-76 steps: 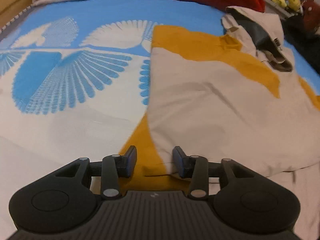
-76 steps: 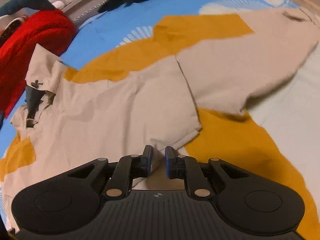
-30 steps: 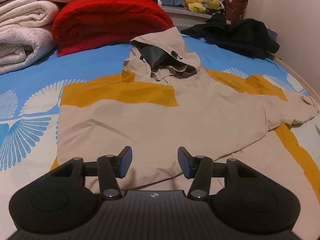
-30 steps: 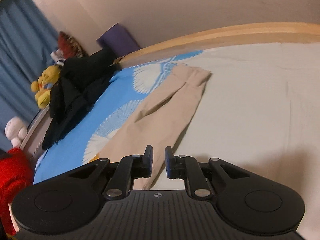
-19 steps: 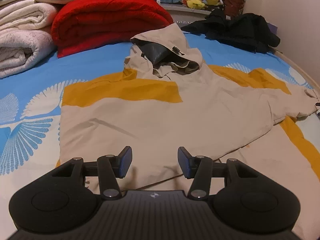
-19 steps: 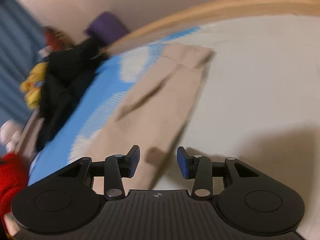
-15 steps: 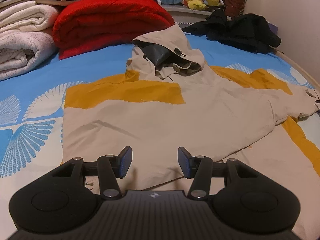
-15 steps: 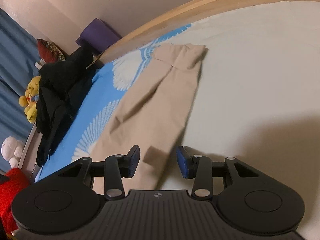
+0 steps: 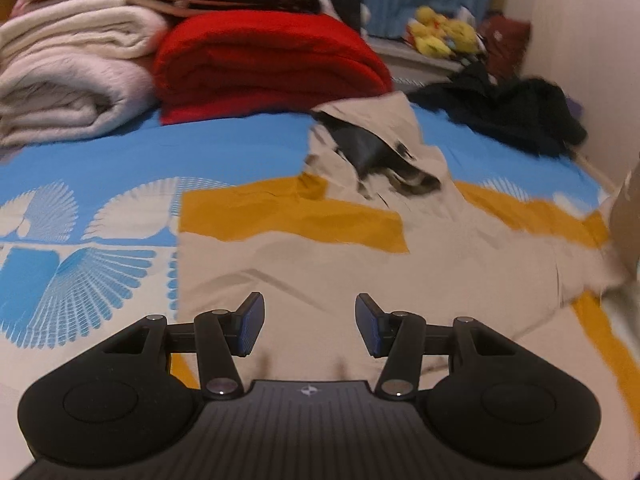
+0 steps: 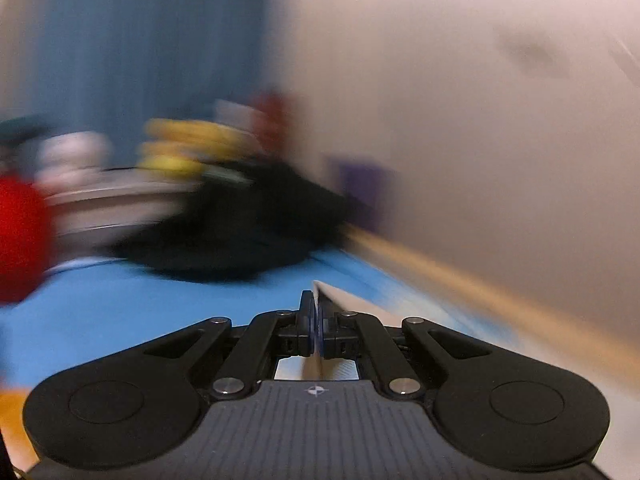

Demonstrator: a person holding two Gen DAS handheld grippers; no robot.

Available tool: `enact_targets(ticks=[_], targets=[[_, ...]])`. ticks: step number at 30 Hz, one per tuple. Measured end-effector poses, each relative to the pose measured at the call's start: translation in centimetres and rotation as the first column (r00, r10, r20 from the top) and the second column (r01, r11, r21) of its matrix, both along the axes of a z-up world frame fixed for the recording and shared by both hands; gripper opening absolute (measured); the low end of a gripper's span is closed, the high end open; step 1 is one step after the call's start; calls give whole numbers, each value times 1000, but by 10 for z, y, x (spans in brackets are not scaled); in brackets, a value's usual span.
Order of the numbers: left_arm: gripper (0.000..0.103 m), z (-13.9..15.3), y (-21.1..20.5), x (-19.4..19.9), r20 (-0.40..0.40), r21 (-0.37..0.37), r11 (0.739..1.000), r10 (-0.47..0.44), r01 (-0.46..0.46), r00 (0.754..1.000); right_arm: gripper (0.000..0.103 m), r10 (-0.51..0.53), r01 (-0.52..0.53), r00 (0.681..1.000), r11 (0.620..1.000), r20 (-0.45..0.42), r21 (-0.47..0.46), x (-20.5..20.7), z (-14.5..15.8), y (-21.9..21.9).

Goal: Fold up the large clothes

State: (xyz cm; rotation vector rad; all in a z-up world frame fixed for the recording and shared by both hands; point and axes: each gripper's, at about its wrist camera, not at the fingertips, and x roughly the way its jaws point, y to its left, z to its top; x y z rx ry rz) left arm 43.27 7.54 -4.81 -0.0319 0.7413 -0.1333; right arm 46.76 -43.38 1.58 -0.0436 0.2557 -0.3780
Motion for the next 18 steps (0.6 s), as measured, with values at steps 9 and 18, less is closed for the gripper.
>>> enact_targets(ticks=[9,18], targets=[[56,21,50,2,-13,-95,990,107,-108,994,17,711,-597,670,688,-215,413,-64,-33,258],[50,17,53,2,-44,-156,982,98,-103,994,39,505,-334,843,759,-182,559,-128,-10,212]])
